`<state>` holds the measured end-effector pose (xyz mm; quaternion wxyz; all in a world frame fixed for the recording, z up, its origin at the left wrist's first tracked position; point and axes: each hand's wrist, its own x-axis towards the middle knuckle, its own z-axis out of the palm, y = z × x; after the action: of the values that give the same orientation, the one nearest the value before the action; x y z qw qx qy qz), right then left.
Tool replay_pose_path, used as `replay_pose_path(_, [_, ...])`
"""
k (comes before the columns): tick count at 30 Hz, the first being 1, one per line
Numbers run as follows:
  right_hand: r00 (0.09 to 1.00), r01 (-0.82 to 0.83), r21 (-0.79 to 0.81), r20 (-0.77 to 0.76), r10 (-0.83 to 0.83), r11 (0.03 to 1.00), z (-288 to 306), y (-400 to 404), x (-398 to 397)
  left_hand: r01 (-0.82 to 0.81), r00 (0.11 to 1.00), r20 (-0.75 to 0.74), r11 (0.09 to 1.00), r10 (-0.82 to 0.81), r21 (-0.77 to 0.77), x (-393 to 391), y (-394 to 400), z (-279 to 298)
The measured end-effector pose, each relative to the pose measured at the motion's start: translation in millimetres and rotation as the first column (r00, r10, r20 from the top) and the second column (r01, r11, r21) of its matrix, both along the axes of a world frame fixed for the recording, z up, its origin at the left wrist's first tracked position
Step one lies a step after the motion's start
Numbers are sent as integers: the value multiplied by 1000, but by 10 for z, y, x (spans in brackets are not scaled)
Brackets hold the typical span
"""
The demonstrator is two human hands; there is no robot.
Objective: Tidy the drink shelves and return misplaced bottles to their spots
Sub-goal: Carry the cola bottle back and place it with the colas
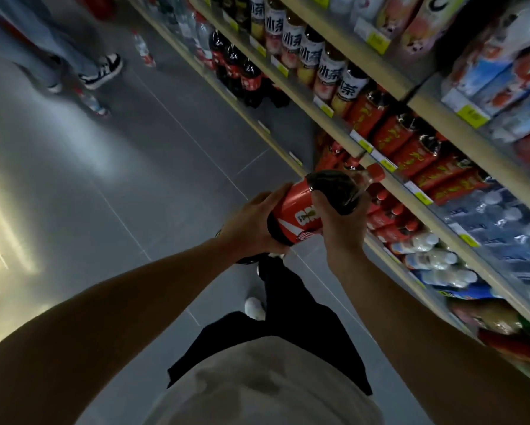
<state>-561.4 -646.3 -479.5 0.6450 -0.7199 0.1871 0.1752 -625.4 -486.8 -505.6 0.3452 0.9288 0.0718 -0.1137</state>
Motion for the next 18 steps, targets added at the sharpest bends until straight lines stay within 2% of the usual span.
replay_pose_path(11, [981, 184, -25, -64, -185, 983, -380, 1543, 1586, 232, 972, 12, 969, -234, 80, 1913, 1724, -214])
replay_pose_path(18, [898, 430, -10, -94, -429, 903, -630, 2528, 2131, 483, 875, -14, 870, -484, 99, 2934, 2703, -535])
